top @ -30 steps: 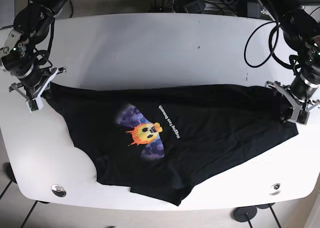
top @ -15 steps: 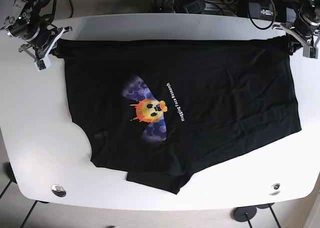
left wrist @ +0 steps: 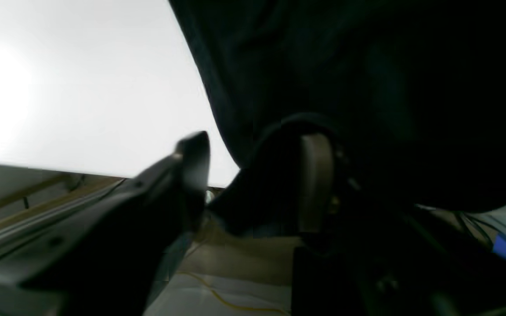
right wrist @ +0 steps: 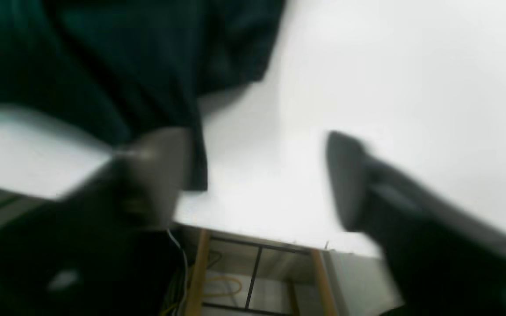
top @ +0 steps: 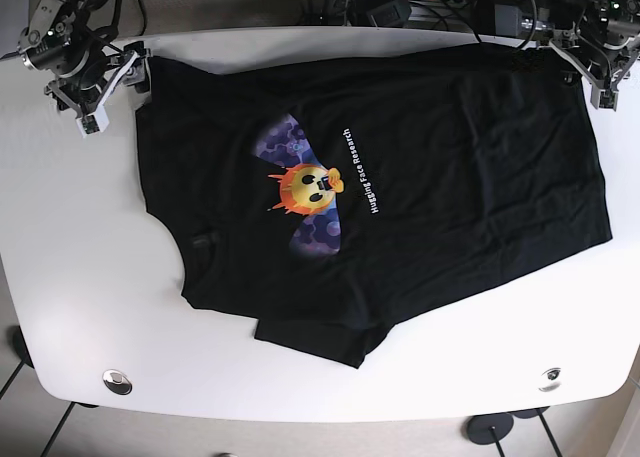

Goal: Fold the T-shirt properly
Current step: 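Release the shirt and grasp its side edge with the right gripper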

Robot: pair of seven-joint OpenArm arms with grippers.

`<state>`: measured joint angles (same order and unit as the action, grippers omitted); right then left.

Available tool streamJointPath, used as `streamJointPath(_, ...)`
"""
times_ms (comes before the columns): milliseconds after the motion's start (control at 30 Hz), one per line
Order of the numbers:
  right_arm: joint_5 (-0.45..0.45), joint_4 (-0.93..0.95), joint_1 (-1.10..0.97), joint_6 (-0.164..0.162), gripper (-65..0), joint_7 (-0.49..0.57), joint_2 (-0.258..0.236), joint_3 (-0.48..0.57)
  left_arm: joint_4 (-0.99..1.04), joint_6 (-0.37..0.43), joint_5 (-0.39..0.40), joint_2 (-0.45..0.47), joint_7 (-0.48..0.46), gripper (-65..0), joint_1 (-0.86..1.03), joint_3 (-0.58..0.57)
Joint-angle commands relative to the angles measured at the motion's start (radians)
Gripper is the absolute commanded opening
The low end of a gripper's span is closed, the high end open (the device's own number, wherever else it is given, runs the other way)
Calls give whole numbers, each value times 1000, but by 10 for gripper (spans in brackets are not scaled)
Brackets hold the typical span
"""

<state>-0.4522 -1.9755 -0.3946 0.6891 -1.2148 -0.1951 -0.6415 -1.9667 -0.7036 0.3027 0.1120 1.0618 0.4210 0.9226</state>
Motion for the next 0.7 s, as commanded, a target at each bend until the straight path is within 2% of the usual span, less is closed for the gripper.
streamJointPath(33, -15, -20, 19, 8, 0, 16, -13, -31, -16, 5, 13, 19, -15, -338, -1, 3)
streamJointPath(133, -15, -11, 122, 8, 0, 22, -8, -28, -21, 5, 56, 24, -15, -338, -52, 8)
streamJointPath(200, -7, 37, 239, 7, 0, 22, -8, 16, -26, 5, 149, 36, -13, -338, -81, 20)
streamJointPath(267, -6, 150, 385, -1, -3, 22, -11, 61, -21, 5, 290, 58, -13, -338, -98, 62)
streamJointPath(333, -4, 290, 518, -3, -13, 42, -19, 117, -21, 5, 379, 61, -13, -338, -104, 71)
streamJointPath(400, -4, 499, 658, -3, -30, 134, -40, 194, -23, 5, 459, 79, -13, -336, -103, 71)
streamJointPath(467, -4, 746, 788, -4, -41, 275, -74, 318, -21, 5, 550, 91, -13, -335, -98, 69)
streamJointPath(567, -4, 1106, 951, -4, -75, 537, -122, 490, -18, 5, 680, 130, 67, -336, -66, 74)
streamJointPath(633, -4, 1307, 1038, -4, -75, 714, -129, 587, -16, 5, 691, 131, 84, -338, -64, 77)
streamJointPath(700, -4, 1462, 1109, -4, -75, 841, -131, 664, -15, 5, 689, 131, 85, -338, -63, 77)
